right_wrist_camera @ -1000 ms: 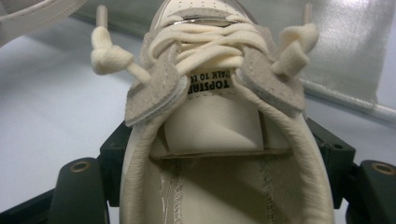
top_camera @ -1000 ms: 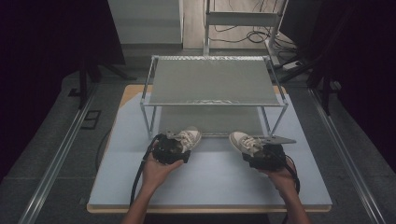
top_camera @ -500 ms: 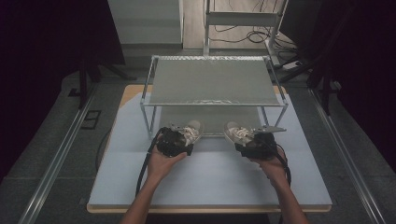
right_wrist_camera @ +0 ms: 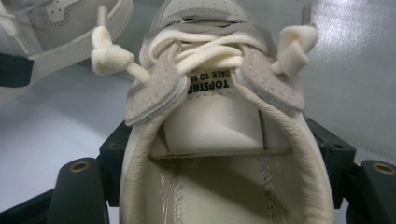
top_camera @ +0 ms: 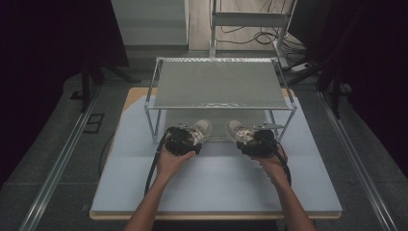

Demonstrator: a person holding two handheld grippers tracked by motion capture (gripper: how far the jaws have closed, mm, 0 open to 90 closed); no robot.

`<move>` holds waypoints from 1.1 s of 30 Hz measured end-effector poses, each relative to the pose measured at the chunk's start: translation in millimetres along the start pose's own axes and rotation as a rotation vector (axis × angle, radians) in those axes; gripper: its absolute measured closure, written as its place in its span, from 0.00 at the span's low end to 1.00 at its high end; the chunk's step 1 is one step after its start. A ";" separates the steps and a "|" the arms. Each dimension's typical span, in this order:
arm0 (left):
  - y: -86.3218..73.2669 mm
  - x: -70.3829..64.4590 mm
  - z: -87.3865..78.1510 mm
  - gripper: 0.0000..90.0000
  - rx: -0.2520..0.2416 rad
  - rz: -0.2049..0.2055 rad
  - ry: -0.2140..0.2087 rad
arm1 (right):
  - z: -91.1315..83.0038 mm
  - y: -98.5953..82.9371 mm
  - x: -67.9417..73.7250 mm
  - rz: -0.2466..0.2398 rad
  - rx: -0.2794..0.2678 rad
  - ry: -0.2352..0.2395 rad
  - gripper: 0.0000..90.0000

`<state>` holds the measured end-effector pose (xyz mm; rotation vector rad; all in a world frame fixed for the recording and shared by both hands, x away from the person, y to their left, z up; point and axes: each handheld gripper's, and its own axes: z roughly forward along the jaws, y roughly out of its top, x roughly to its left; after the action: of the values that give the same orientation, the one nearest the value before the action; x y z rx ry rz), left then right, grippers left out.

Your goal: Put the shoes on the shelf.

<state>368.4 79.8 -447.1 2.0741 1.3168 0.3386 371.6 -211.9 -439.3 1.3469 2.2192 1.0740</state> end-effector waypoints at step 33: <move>45.2 16.0 48.0 0.32 0.022 0.128 -0.011 | 53.8 18.9 7.5 0.044 0.023 -0.075 0.31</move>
<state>433.4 62.6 -456.3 2.1811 1.1887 0.3690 412.4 -177.2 -460.1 1.4280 2.1639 0.9985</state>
